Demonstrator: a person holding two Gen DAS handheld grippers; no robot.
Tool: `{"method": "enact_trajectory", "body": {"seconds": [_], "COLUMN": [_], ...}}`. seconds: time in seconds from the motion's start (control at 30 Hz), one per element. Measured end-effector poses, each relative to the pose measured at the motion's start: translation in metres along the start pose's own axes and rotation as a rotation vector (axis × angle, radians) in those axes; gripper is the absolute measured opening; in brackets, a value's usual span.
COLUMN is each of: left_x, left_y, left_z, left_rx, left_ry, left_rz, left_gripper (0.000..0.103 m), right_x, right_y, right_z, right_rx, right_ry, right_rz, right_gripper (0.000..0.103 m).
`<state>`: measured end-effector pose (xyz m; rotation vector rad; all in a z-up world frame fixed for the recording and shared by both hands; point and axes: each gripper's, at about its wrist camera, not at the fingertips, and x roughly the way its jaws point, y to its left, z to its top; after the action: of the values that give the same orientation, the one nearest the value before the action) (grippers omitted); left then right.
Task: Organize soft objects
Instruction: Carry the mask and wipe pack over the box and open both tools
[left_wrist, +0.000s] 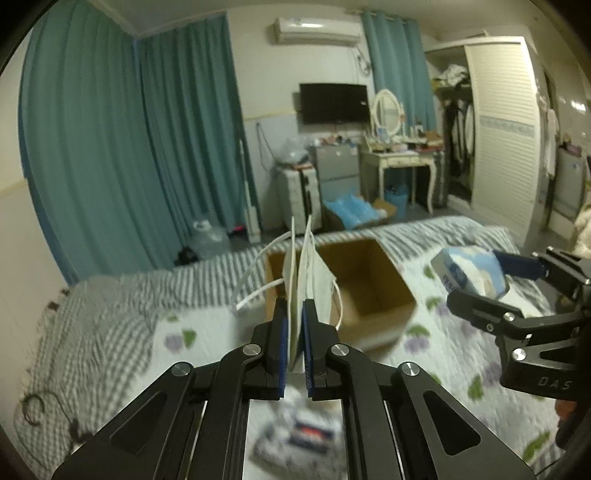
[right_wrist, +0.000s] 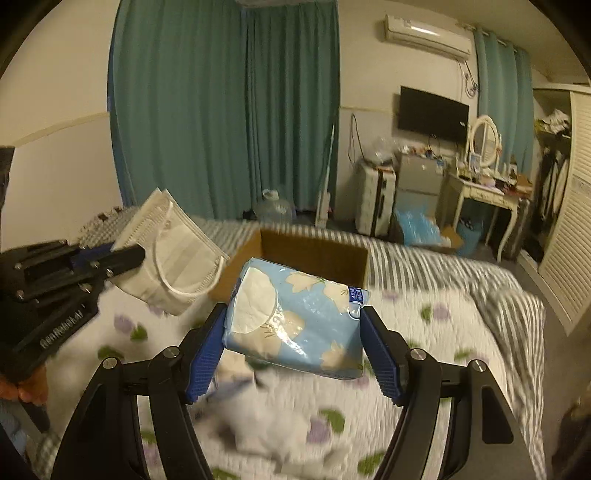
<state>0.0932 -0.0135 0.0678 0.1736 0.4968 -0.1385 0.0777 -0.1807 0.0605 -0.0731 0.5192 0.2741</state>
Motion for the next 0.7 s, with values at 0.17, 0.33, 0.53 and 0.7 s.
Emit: {"method": "enact_trajectory", "body": {"seconds": [0.17,0.33,0.53,0.7], "left_x": [0.041,0.096,0.166,0.207], "left_y": [0.009,0.007,-0.001,-0.011], "left_z": [0.037,0.053,0.038,0.02], "left_rx": [-0.008,-0.002,0.013,0.032], "left_ry": [-0.012,0.012,0.092,0.149], "left_rz": [0.02,0.014,-0.009,-0.027], "left_gripper": [0.006,0.006,0.007,0.012], "right_x": [0.038,0.104,0.185,0.231], "right_y": [-0.012,-0.029,-0.047,-0.061], "right_z": [0.046,0.069,0.06,0.037], "right_rx": [0.012,0.024,0.037,0.05], "right_ry": [-0.028,0.002,0.09,0.148], "right_rz": [0.002,0.009,0.009,0.017], "right_gripper": [0.07,0.07,0.07,0.071]}}
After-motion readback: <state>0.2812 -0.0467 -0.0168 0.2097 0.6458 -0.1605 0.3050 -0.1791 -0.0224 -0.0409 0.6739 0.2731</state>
